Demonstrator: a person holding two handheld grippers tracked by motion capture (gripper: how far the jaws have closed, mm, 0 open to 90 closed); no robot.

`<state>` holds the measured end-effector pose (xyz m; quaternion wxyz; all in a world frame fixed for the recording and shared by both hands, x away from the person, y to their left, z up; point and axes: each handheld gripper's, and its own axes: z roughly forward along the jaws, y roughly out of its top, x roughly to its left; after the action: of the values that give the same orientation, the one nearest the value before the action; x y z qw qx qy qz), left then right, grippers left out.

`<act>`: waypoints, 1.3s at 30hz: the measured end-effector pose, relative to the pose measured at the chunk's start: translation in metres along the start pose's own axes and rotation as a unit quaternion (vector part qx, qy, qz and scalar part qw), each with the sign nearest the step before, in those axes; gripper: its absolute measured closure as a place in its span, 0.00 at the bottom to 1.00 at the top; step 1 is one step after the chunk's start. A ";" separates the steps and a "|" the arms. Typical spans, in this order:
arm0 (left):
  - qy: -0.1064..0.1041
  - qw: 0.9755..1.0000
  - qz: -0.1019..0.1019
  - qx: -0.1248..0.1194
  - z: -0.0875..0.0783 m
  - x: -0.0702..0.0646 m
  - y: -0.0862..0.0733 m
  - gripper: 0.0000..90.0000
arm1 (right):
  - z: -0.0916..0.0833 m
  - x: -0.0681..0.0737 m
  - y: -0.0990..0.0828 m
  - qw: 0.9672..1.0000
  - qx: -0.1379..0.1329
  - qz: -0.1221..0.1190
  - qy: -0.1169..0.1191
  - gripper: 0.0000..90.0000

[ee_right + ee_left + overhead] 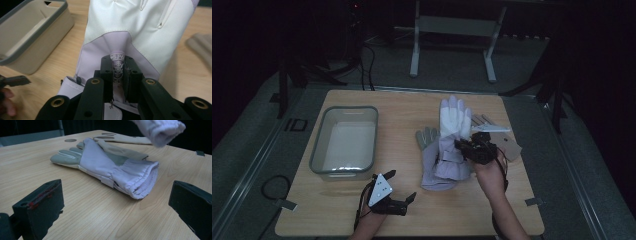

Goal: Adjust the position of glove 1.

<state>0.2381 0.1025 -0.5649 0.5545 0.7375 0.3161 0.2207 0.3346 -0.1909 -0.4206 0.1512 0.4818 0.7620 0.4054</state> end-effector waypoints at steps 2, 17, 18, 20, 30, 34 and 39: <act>0.000 1.000 0.000 0.000 0.000 0.000 0.000 0.00 | 0.005 0.008 -0.003 1.000 0.005 0.000 -0.004 0.89; -0.001 1.000 0.001 -0.002 0.000 0.000 0.000 0.00 | 0.048 0.025 -0.017 0.998 0.059 -0.005 -0.009 0.88; -0.001 1.000 0.000 -0.002 0.000 -0.001 0.000 0.00 | 0.052 0.024 -0.017 0.998 0.063 0.000 -0.011 0.88; 0.000 1.000 0.001 -0.002 0.000 -0.001 0.000 0.00 | 0.059 0.023 -0.018 0.997 0.070 0.009 -0.006 0.88; -0.001 1.000 0.003 -0.002 0.000 -0.001 0.000 0.00 | 0.086 0.022 -0.030 0.995 0.097 0.021 -0.021 0.87; -0.001 1.000 0.004 0.000 0.000 -0.001 0.000 0.00 | 0.092 0.023 -0.031 0.995 0.100 0.015 -0.022 0.86; -0.001 1.000 0.002 0.001 0.000 -0.001 0.000 0.00 | 0.095 0.020 -0.033 0.994 0.103 0.016 -0.014 0.78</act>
<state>0.2377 0.1018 -0.5650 0.5538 0.7388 0.3143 0.2207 0.3635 -0.1363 -0.5018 0.1053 0.5126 0.7896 0.3205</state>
